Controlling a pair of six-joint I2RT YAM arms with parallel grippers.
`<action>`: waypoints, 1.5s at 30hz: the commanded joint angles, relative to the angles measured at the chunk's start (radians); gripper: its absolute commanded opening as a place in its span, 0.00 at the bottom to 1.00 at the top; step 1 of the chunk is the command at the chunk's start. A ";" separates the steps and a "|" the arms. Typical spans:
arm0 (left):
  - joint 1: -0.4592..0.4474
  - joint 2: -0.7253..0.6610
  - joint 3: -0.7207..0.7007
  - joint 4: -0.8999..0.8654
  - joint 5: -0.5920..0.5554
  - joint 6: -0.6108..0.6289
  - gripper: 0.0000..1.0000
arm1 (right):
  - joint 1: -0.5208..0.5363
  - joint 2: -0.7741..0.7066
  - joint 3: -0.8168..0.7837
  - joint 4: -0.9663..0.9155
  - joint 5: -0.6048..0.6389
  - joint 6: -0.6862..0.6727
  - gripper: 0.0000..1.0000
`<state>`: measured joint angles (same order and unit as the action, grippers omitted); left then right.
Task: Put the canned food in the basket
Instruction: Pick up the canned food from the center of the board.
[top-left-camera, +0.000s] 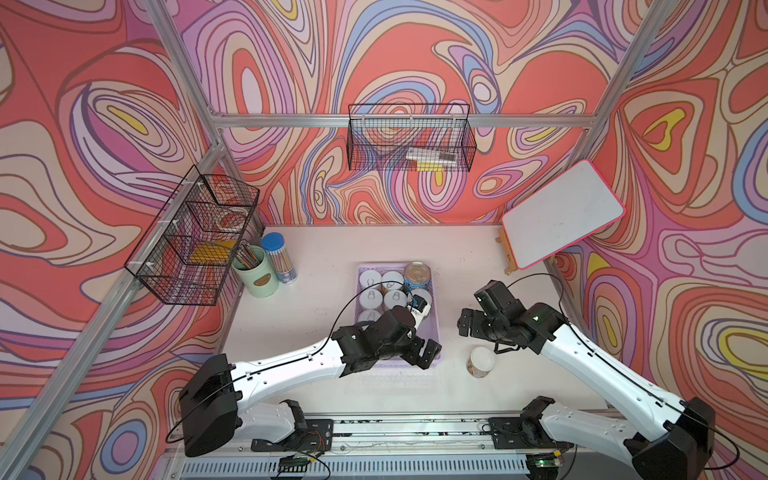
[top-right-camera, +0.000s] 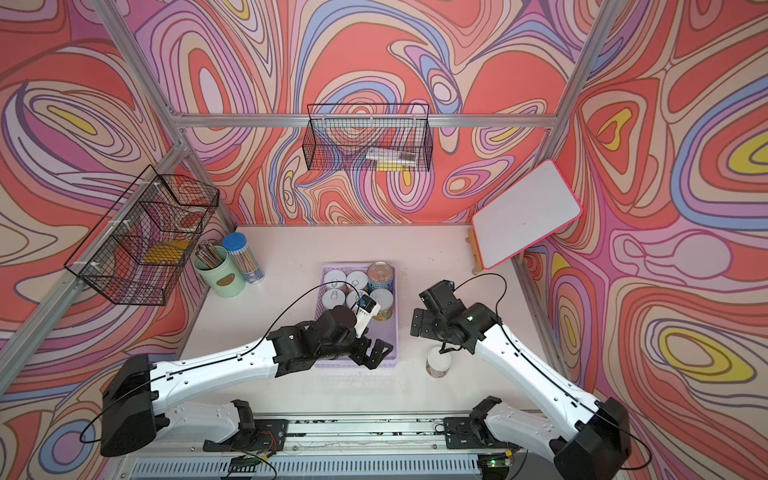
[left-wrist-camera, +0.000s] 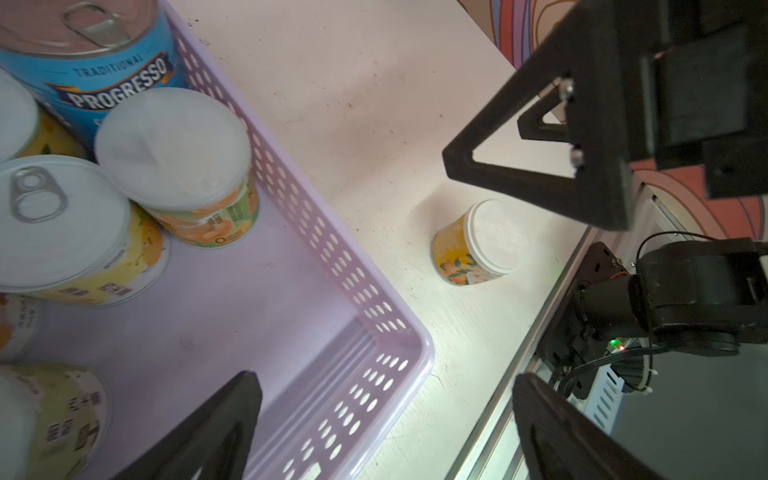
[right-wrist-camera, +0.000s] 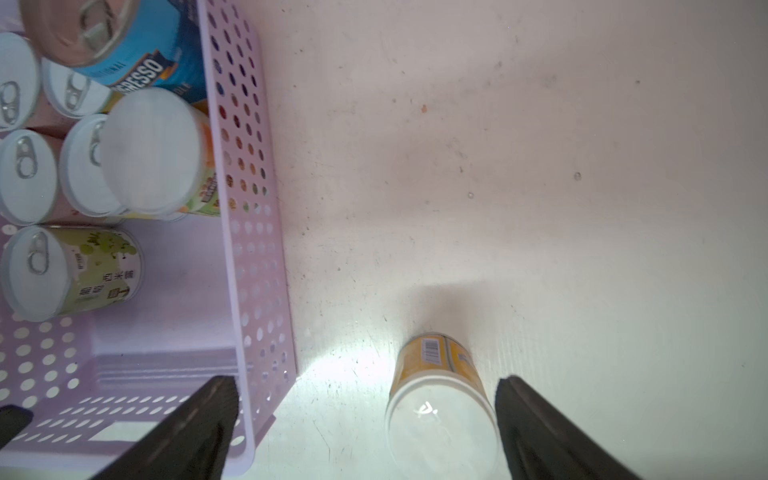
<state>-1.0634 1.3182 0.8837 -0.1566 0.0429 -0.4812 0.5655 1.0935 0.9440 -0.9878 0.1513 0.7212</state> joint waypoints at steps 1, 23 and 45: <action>-0.035 0.019 0.017 0.077 -0.025 -0.015 0.99 | -0.022 -0.002 -0.022 -0.084 -0.043 0.027 0.98; -0.109 0.098 -0.003 0.189 -0.039 -0.077 0.99 | -0.029 0.052 -0.144 -0.083 -0.080 0.083 0.88; -0.109 0.103 -0.011 0.184 -0.038 -0.076 0.99 | -0.029 0.133 -0.160 -0.061 -0.102 0.076 0.75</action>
<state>-1.1648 1.4231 0.8833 0.0086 0.0154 -0.5507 0.5426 1.2148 0.7921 -1.0496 0.0486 0.7944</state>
